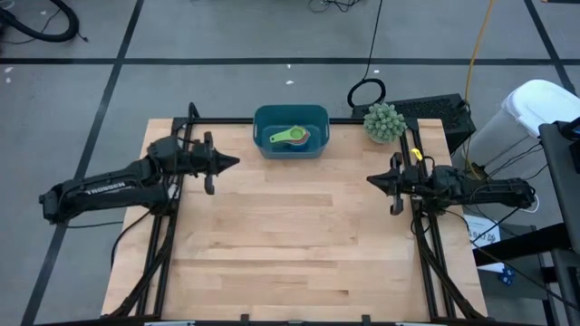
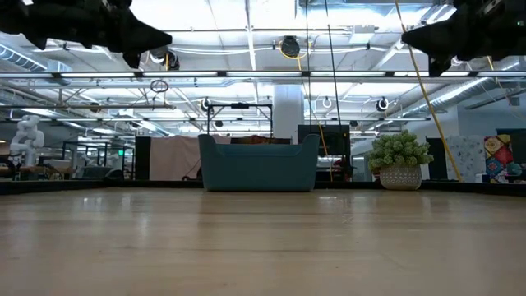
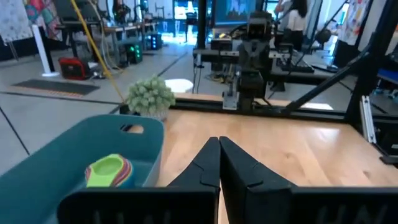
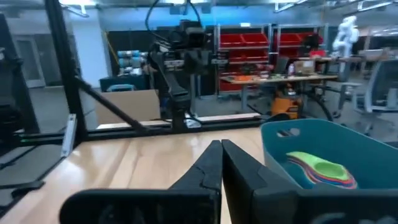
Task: Nest measuring cups in basket
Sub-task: Return to Home Position
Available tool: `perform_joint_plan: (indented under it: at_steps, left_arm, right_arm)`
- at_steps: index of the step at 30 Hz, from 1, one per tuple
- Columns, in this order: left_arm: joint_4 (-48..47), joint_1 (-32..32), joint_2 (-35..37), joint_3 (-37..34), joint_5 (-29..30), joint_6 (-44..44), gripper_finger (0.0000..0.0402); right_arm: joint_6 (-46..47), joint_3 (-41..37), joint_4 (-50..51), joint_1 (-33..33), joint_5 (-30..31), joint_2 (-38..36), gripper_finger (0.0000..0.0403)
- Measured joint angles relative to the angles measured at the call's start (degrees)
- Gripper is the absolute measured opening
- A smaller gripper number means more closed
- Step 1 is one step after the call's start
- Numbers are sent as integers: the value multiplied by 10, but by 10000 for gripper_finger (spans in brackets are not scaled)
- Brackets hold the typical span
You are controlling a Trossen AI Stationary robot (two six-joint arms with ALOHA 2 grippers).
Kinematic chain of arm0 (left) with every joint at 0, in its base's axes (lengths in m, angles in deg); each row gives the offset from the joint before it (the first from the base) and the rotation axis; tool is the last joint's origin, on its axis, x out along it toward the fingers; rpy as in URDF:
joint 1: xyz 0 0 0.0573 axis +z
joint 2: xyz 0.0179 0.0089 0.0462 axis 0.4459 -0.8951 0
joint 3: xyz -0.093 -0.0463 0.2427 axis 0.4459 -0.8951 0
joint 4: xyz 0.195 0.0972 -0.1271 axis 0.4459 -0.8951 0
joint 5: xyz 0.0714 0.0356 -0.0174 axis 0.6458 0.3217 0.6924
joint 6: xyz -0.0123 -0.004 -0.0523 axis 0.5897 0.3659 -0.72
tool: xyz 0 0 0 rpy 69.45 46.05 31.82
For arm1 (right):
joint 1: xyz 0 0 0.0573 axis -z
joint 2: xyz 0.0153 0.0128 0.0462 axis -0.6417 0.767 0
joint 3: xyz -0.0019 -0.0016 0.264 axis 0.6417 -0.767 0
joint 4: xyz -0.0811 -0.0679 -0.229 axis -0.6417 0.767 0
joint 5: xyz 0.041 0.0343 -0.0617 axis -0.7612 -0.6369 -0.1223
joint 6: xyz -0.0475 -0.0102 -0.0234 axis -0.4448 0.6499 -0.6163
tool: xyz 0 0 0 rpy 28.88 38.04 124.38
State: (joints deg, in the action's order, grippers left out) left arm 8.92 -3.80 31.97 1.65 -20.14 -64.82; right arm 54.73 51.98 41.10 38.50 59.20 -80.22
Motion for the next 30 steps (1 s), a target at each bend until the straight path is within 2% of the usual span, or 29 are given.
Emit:
perform_joint_plan:
  at_steps: [4,6,13,15,20,24,26,30]
  left_arm:
    - [-23,15,20,0,-14,-3,1]
    - [1,16,29,-15,-20,-8,1]
    - [265,28,65,-148,-20,-72,2]
    - [314,35,73,-177,-17,-93,2]
    - [409,48,96,-209,-15,-123,2]
    - [521,54,130,-228,-15,-135,2]
    - [544,57,153,-239,-16,-146,2]
    - [550,58,207,-239,-16,-161,1]
  right_arm:
    - [9,1,-4,11,-42,0,0]
    - [2,1,-30,15,-68,-4,0]
    - [-14,-58,-263,26,-121,-54,0]
    - [-12,-81,-331,26,-137,-69,0]
    - [-44,-117,-448,26,-138,-92,0]
    - [-65,-118,-518,25,-187,-90,0]
    - [-69,-118,-563,25,-206,-92,0]
    - [-69,-120,-576,25,-215,-90,0]
